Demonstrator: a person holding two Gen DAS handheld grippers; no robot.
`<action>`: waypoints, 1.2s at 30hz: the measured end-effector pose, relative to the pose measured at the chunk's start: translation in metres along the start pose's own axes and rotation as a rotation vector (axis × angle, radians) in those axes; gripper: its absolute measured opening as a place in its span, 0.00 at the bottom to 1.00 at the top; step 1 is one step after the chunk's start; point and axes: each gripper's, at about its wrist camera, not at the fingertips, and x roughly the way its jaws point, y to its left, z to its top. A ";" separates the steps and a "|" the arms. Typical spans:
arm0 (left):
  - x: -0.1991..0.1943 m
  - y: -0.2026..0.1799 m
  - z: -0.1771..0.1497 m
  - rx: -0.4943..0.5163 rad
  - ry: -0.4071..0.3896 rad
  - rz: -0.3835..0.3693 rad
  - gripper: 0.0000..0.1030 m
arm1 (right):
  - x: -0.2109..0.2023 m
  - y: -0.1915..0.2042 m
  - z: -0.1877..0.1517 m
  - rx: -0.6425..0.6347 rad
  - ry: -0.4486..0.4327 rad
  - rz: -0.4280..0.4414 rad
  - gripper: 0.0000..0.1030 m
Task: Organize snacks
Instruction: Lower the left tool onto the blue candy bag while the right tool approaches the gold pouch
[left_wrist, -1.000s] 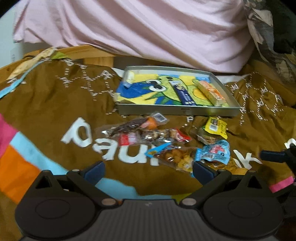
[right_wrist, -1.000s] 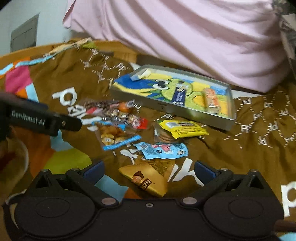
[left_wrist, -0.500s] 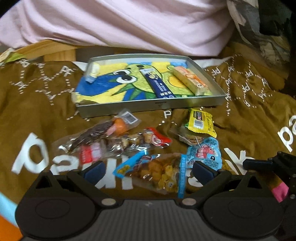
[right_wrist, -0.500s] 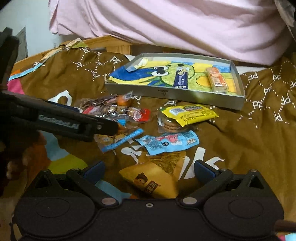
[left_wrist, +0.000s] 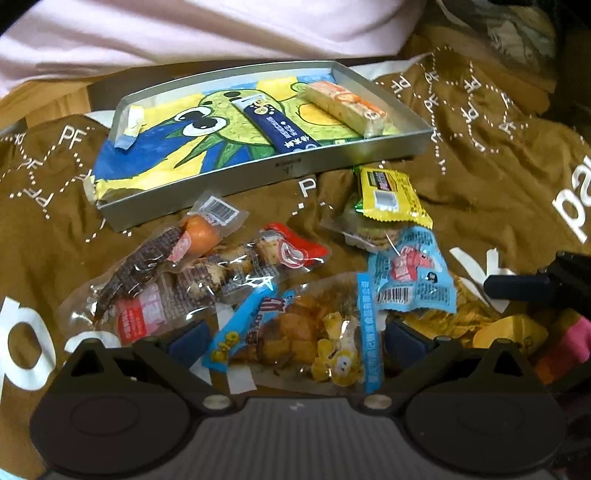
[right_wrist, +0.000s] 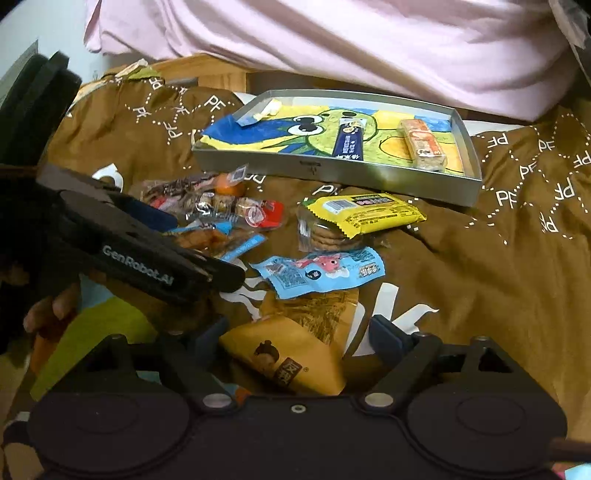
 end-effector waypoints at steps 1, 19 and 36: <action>0.001 0.000 0.000 0.000 0.001 0.003 0.99 | 0.001 -0.001 0.000 0.005 0.004 0.001 0.82; -0.001 -0.004 0.000 -0.042 0.023 0.044 0.91 | 0.002 -0.005 0.003 0.033 0.013 0.027 0.76; -0.014 -0.007 -0.005 -0.060 0.012 0.072 0.84 | 0.000 0.000 0.002 0.001 0.027 0.013 0.64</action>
